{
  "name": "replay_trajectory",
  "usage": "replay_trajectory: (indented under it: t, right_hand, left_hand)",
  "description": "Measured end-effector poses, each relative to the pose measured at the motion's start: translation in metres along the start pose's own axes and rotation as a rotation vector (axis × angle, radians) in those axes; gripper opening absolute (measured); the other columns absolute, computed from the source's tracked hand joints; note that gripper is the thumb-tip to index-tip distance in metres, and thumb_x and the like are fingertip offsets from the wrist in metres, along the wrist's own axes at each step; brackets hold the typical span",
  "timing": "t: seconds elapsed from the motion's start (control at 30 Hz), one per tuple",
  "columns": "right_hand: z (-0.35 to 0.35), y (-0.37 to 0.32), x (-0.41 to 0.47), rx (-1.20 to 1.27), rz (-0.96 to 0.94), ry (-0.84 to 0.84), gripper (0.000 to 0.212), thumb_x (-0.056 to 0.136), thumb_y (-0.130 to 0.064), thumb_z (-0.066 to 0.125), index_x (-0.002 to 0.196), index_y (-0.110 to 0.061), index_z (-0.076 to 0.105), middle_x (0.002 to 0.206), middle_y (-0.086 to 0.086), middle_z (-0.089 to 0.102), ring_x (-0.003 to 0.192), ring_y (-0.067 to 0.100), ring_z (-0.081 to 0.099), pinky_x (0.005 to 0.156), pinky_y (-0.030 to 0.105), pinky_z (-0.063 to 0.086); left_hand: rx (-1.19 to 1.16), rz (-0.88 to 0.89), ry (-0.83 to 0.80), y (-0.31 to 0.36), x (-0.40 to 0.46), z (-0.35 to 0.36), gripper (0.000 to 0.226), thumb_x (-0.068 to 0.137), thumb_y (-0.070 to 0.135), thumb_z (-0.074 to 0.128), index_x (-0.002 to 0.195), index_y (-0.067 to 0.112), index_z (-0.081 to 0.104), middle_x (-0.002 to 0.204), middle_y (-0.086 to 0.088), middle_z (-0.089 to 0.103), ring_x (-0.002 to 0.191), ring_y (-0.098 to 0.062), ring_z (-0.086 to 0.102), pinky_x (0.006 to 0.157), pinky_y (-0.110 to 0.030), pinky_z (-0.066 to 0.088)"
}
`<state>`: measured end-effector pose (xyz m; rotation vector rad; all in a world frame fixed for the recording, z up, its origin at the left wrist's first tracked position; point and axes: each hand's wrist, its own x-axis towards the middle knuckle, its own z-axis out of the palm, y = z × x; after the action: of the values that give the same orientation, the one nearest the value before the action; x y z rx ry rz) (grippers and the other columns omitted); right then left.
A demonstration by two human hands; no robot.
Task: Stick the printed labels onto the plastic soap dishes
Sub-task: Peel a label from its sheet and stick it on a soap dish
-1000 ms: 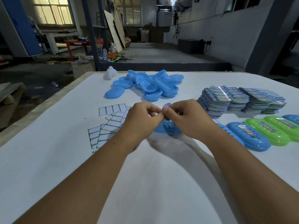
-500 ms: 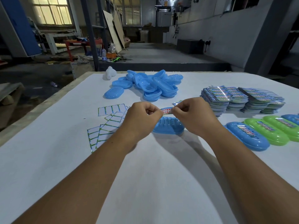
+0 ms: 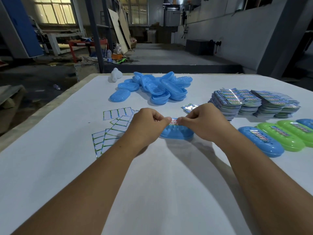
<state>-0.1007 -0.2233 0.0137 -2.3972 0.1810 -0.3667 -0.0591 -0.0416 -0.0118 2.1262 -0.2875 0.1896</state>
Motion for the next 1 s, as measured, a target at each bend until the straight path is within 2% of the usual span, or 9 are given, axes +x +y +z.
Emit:
replay_trajectory:
  t: [0.1,0.2,0.27,0.43,0.6,0.7,0.8,0.9,1.0]
  right_hand:
    - [0.001,0.000,-0.001,-0.065,0.008,-0.002,0.036,0.081,-0.043,0.078,0.061,-0.014,0.071,0.040,-0.008,0.046,0.047,0.014,0.039,0.050,0.027,0.033]
    - [0.002,0.001,-0.002,-0.103,0.010,0.000,0.035,0.081,-0.041,0.076,0.063,-0.012,0.072,0.050,0.002,0.054,0.051,0.017,0.042,0.051,0.028,0.035]
    - [0.002,0.002,-0.002,-0.116,0.008,-0.006,0.034,0.080,-0.041,0.077,0.061,-0.014,0.073,0.051,0.005,0.057,0.051,0.016,0.043,0.050,0.028,0.035]
    - [0.002,0.002,-0.003,-0.117,0.012,-0.017,0.034,0.080,-0.042,0.077,0.056,-0.019,0.071,0.048,-0.002,0.061,0.044,0.011,0.047,0.049,0.025,0.035]
    - [0.002,0.001,-0.003,-0.133,0.028,-0.021,0.036,0.080,-0.042,0.077,0.052,-0.021,0.068,0.040,-0.007,0.053,0.041,0.010,0.045,0.048,0.024,0.032]
    - [0.002,0.000,-0.004,-0.152,0.032,-0.024,0.035,0.079,-0.042,0.077,0.052,-0.022,0.069,0.047,-0.004,0.061,0.045,0.012,0.052,0.048,0.025,0.035]
    - [0.004,-0.002,-0.006,-0.223,0.036,0.000,0.031,0.078,-0.043,0.075,0.059,-0.018,0.073,0.052,0.000,0.066,0.052,0.016,0.059,0.048,0.025,0.037]
    - [0.007,-0.005,-0.007,-0.297,0.034,0.052,0.032,0.077,-0.046,0.073,0.061,-0.018,0.072,0.052,-0.002,0.066,0.059,0.017,0.065,0.048,0.024,0.036]
    - [0.010,-0.007,-0.007,-0.378,0.020,0.087,0.036,0.078,-0.052,0.068,0.061,-0.020,0.070,0.052,-0.004,0.065,0.061,0.016,0.064,0.049,0.023,0.035]
  left_hand:
    - [0.047,-0.006,-0.019,0.002,0.002,0.003,0.025,0.083,0.044,0.075,0.072,0.022,0.070,0.062,0.012,0.063,0.058,-0.001,0.056,0.057,-0.021,0.039]
    - [0.063,-0.010,-0.039,0.002,0.004,0.005,0.027,0.082,0.045,0.076,0.069,0.021,0.070,0.053,0.014,0.058,0.048,0.003,0.052,0.046,-0.014,0.033]
    - [0.067,-0.013,-0.044,0.000,0.003,0.007,0.028,0.081,0.045,0.076,0.069,0.020,0.070,0.054,0.012,0.058,0.048,0.002,0.052,0.047,-0.016,0.035]
    - [0.098,-0.016,-0.052,-0.001,0.004,0.006,0.028,0.080,0.044,0.077,0.068,0.021,0.068,0.054,0.013,0.057,0.047,0.005,0.053,0.043,-0.012,0.031]
    - [0.122,-0.015,-0.053,-0.001,0.003,0.006,0.028,0.079,0.046,0.076,0.068,0.021,0.068,0.053,0.013,0.058,0.052,0.001,0.053,0.050,-0.021,0.035]
    - [0.160,-0.010,-0.044,0.000,0.003,0.007,0.027,0.079,0.046,0.076,0.068,0.022,0.068,0.053,0.013,0.058,0.053,0.001,0.054,0.050,-0.021,0.034]
    - [0.216,0.005,-0.024,0.003,0.001,0.009,0.026,0.077,0.048,0.075,0.069,0.025,0.066,0.062,0.012,0.059,0.064,-0.006,0.058,0.053,-0.023,0.035]
    - [0.366,0.059,0.039,0.007,0.000,0.011,0.026,0.076,0.054,0.068,0.071,0.029,0.061,0.071,0.013,0.058,0.073,-0.011,0.058,0.059,-0.027,0.037]
    - [0.559,0.155,0.095,0.012,-0.001,0.012,0.030,0.078,0.059,0.060,0.071,0.031,0.055,0.072,0.012,0.054,0.074,-0.016,0.056,0.063,-0.030,0.035]
